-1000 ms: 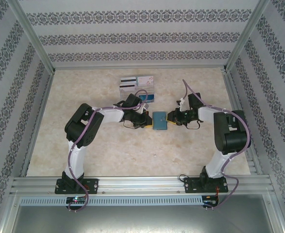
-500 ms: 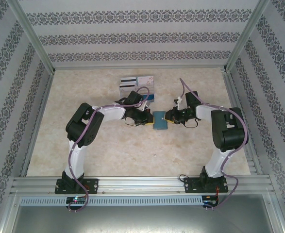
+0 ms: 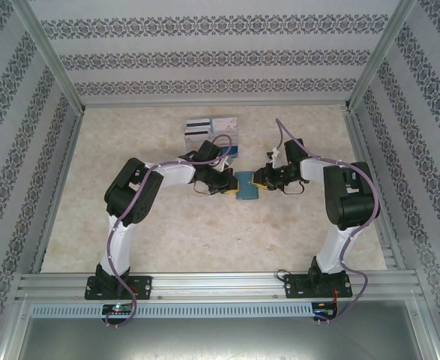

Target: Put the credit cards into the card holder

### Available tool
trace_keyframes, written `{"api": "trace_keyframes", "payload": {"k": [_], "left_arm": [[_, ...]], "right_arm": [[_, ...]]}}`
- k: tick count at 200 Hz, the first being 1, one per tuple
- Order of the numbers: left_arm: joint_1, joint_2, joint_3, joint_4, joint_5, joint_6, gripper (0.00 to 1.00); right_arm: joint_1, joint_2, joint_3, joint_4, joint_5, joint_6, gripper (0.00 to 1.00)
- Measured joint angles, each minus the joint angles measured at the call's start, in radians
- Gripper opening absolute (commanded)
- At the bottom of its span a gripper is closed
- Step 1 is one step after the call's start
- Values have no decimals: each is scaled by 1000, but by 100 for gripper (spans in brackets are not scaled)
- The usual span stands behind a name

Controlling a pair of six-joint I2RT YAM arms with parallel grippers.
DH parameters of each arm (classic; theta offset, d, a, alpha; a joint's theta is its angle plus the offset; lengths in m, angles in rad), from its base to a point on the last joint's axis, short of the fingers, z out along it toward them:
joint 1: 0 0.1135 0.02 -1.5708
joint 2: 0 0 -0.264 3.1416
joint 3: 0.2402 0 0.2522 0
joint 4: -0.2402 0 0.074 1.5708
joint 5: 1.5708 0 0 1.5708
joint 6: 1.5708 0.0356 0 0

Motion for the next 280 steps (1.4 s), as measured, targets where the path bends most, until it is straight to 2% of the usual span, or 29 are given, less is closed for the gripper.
{"api": "trace_keyframes", "payload": {"k": [145,190,280], "left_arm": [[-12,31,60,-3,-5,2,0],[-12,33,74,-20,-5,2,0],[-12,51,92,-24,-3,2,0]], "right_arm": [[-6,-24,14,-47,-45,2,25],[-16,-83,70,-101,37,-19,25],[20,30,101,-131,68,-26,25]]}}
